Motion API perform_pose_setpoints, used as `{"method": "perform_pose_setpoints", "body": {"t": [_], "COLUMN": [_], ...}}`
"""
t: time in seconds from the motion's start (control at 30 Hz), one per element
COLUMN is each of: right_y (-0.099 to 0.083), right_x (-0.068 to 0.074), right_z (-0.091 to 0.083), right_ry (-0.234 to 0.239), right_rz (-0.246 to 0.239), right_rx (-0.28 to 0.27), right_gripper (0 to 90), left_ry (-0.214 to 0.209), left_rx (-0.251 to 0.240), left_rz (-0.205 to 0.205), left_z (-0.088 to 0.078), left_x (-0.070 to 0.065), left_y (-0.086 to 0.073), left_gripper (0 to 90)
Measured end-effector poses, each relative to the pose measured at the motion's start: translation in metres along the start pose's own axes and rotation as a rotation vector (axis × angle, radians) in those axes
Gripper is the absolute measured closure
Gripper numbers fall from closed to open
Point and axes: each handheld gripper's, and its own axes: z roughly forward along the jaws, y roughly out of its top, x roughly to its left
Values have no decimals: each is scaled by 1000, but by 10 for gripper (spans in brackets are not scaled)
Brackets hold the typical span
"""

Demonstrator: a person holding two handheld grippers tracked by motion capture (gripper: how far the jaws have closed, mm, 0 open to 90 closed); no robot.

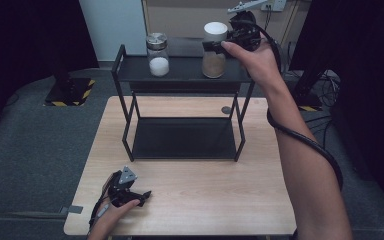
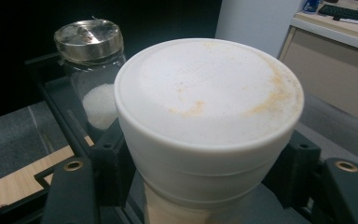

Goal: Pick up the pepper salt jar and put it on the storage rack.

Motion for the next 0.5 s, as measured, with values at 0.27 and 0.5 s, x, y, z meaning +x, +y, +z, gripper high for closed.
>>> {"method": "perform_pose_setpoints", "body": {"t": [0.27,0.5], "right_y": [-4,-9], "right_x": [-3,-7], "right_z": [3,4], "right_ry": [-7,-1], "right_rz": [10,27], "right_rx": [3,-13], "right_gripper": [350,350], "left_ry": [0,-1], "left_rx": [0,0], "left_rz": [0,-2], "left_z": [0,0], "left_x": [0,0], "left_y": [0,0], "left_gripper": [0,0]}}
